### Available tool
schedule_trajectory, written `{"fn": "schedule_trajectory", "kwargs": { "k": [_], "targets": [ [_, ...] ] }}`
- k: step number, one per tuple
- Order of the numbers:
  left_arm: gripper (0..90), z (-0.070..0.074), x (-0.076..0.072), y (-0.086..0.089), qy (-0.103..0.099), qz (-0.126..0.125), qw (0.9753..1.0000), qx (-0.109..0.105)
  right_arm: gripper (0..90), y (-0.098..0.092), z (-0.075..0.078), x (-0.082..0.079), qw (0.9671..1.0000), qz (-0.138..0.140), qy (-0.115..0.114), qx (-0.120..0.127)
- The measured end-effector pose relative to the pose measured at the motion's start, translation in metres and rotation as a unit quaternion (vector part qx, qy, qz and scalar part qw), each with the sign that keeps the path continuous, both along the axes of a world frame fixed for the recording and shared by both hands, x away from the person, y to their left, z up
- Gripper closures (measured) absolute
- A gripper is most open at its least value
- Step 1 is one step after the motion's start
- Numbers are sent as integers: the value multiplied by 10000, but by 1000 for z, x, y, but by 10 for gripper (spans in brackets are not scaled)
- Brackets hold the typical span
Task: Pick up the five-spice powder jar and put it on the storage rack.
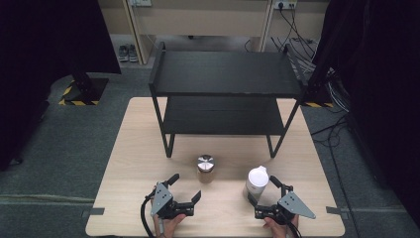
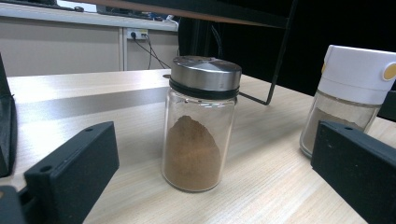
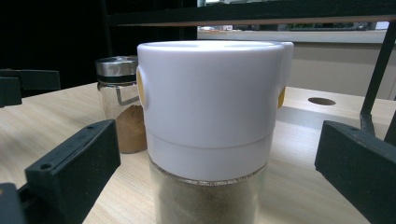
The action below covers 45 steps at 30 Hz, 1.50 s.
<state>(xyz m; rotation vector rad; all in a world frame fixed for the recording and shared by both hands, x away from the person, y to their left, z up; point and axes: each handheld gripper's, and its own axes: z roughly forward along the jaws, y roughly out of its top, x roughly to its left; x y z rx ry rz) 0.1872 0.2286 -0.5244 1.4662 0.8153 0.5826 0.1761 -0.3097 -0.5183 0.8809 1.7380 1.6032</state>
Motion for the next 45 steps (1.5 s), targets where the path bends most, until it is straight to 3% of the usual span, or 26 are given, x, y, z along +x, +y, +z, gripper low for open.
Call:
{"fn": "schedule_trajectory", "kwargs": {
  "k": [45],
  "targets": [
    [4, 0, 1, 1, 47, -10, 10000, -52, 4, 1, 0, 0, 10000, -15, -10, -11]
  ]
}}
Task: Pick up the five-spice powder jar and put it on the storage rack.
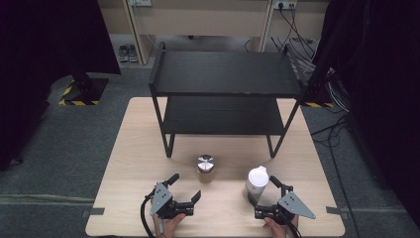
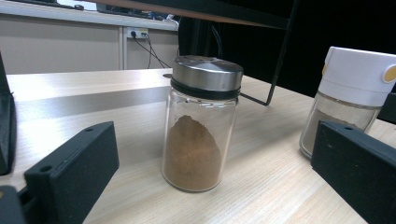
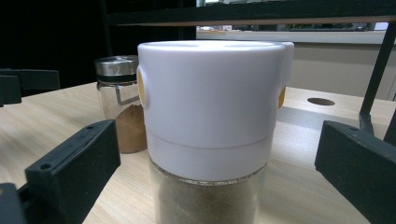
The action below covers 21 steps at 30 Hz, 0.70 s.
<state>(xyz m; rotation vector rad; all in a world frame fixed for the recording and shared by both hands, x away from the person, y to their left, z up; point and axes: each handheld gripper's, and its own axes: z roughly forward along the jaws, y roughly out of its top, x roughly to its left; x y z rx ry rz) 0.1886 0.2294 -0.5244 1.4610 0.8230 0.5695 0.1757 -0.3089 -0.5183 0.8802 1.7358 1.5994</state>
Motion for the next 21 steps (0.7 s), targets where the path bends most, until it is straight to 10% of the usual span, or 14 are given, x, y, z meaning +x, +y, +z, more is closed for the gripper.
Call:
{"fn": "schedule_trajectory", "kwargs": {
  "k": [21],
  "targets": [
    [4, 16, 21, -13, 141, -126, 9991, 367, 4, 0, 0, 0, 10000, -7, 6, 11]
  ]
}}
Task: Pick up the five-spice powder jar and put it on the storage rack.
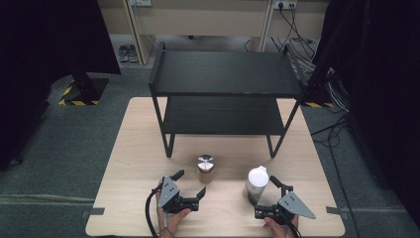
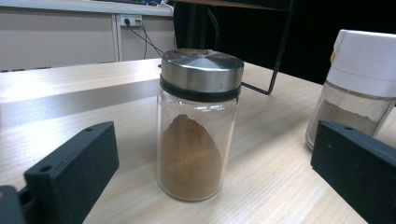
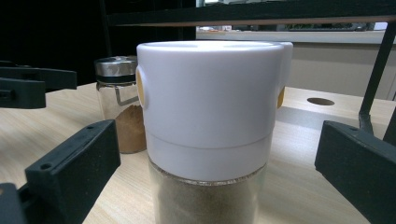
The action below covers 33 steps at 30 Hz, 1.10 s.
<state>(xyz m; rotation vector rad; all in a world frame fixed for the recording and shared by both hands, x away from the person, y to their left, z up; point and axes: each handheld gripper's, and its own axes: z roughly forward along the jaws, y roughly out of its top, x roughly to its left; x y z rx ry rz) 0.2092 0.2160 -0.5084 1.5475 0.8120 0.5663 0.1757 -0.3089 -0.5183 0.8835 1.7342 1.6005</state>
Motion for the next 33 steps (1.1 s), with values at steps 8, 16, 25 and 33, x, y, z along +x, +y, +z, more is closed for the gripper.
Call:
{"fn": "schedule_trajectory", "kwargs": {
  "k": [8, 16, 25, 33],
  "targets": [
    [3, 8, 13, -4, 57, -65, 10000, -16, 4, 0, 0, 0, 10000, -3, 0, 3],
    [4, 18, 36, -12, 161, -96, 9998, 100, 4, 0, 0, 0, 10000, -11, 2, 7],
    [11, 22, 48, -18, 268, -128, 9992, 256, 4, 0, 0, 0, 10000, -14, 3, 3],
    [58, 23, 56, -25, 335, -174, 9985, 392, 4, 0, 0, 0, 10000, -18, 0, 5]
  ]
}}
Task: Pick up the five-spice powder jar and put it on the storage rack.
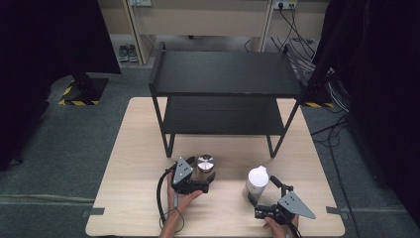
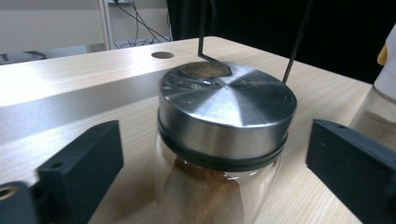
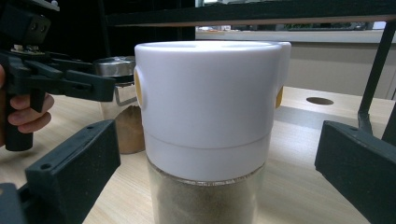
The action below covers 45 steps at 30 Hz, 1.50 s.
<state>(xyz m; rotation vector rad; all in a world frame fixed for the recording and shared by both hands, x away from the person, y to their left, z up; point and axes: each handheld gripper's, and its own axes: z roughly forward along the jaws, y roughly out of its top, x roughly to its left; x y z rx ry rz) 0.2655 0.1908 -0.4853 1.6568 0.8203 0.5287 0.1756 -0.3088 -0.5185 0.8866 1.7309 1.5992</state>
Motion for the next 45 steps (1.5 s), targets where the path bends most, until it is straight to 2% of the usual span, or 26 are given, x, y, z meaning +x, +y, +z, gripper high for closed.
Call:
{"fn": "schedule_trajectory", "kwargs": {
  "k": [4, 8, 13, 17, 21, 24, 31, 37, 42, 45],
  "targets": [
    [85, 0, 4, -2, 54, 11, 10000, 9, 4, 0, 0, 0, 10000, 0, -2, -2],
    [126, 2, 6, -4, 132, 14, 9998, 126, 4, 0, 0, 0, 10000, 0, 0, -3],
    [180, 1, 9, -3, 202, 36, 9997, 113, 4, 0, 0, 0, 10000, -6, 6, 0],
    [208, 1, 13, -3, 218, -43, 9997, 136, 4, 1, 0, 0, 10000, -6, 8, -2],
    [291, 2, 16, -4, 173, -175, 9995, 207, 4, 0, 0, 0, 10000, -7, 3, -1],
    [296, 2, 17, -3, 180, -177, 9995, 187, 4, 0, 0, 0, 10000, -6, 6, 1],
    [301, 4, 16, -4, 146, -189, 9993, 284, 4, 0, 0, 0, 10000, -6, 3, -2],
    [303, 5, 14, -2, 110, -242, 9994, 238, 4, 0, 0, 0, 10000, -9, 2, -2],
    [304, 4, 13, 3, 118, -281, 9995, 66, 4, 0, 0, 0, 10000, -8, 3, -3],
    [304, 6, 12, 3, 84, -309, 9995, 60, 4, 0, 0, 0, 10000, -7, -5, 1]
  ]
}}
